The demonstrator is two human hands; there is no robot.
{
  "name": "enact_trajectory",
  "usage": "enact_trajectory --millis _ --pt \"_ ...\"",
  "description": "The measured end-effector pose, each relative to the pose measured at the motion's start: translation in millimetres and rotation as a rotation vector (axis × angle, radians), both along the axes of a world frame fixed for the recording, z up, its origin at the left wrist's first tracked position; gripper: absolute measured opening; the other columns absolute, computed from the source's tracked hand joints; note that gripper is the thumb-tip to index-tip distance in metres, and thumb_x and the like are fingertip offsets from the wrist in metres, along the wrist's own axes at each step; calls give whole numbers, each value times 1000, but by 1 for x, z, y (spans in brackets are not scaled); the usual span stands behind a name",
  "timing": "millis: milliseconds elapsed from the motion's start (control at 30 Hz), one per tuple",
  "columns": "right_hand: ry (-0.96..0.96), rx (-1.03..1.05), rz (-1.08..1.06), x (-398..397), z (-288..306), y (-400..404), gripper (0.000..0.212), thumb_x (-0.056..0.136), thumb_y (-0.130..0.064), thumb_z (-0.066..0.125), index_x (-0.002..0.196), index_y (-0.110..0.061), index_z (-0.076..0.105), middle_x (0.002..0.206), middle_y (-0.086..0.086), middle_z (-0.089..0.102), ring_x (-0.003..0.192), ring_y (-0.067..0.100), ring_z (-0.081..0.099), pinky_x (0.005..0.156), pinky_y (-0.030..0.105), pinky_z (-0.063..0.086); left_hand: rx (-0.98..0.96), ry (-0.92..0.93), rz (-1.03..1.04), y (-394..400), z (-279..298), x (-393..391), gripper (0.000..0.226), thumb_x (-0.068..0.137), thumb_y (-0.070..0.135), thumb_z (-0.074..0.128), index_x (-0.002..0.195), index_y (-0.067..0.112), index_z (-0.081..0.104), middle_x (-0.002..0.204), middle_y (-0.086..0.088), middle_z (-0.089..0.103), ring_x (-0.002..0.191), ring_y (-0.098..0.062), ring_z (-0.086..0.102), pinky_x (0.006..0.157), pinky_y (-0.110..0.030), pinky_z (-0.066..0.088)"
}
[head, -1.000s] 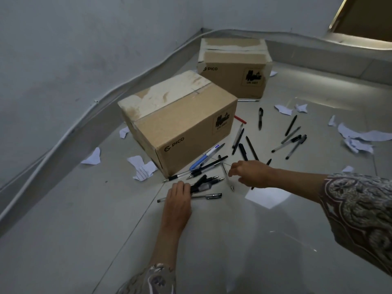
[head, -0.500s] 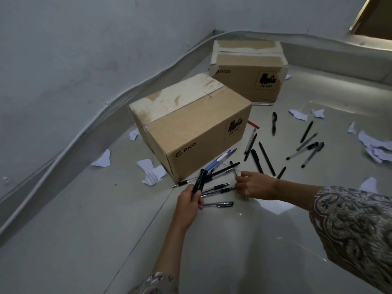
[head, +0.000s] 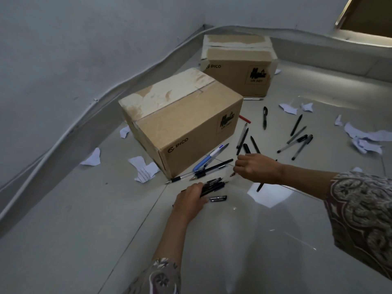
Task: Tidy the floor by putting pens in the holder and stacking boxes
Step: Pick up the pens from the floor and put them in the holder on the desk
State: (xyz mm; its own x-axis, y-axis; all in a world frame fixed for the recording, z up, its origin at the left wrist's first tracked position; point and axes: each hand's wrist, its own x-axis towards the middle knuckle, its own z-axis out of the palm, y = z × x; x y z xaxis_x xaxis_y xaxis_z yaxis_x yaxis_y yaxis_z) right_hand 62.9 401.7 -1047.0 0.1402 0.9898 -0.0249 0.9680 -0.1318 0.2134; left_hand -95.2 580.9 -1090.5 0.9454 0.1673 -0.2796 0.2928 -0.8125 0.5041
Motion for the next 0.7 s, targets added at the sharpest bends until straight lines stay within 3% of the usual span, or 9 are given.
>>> enact_trajectory --millis 133,200,300,433,500,633,700 --pt "130 35 -140 -7 0 -9 9 77 -9 70 84 -6 65 73 8 65 67 21 60 52 30 52 127 1 -41 -4 0 3 31 87 13 52 119 12 52 119 -11 59 109 -29 57 85 -33 44" --pt "229 34 -243 -14 1 -11 14 88 -13 57 97 -4 63 88 11 65 84 25 61 64 35 53 131 9 -26 -3 -2 4 29 86 11 52 115 12 55 114 -11 61 105 -29 59 82 -33 45" --pt "409 47 -413 -21 0 -11 24 94 -19 47 109 -7 60 103 9 62 98 22 56 77 31 46 87 16 20 -4 -6 6 24 85 17 55 109 12 59 108 -9 62 100 -27 60 77 -32 44" --pt "650 211 -646 -21 -1 -5 20 90 -14 54 102 -2 64 96 13 67 86 24 59 77 33 48 -197 -62 233 -9 0 16 6 80 20 65 79 13 65 76 -1 61 78 -23 62 63 -29 40" --pt "795 299 -785 -15 3 1 15 88 -10 56 96 1 65 89 11 66 76 19 57 70 26 46 -411 -133 310 -15 8 24 18 79 13 68 64 19 62 62 2 54 63 -17 55 57 -27 36" --pt "1242 465 -923 -8 18 12 12 87 4 53 79 0 61 79 12 60 68 17 55 66 28 50 -692 -220 423 -35 24 38 8 82 8 66 75 5 66 70 -9 60 65 -18 55 62 -28 46" --pt "1385 511 -958 -8 22 14 16 86 6 52 74 -2 58 76 13 59 66 19 56 63 27 52 -803 -224 456 -44 30 44 8 84 9 65 76 6 65 68 -6 59 63 -16 54 66 -31 48"
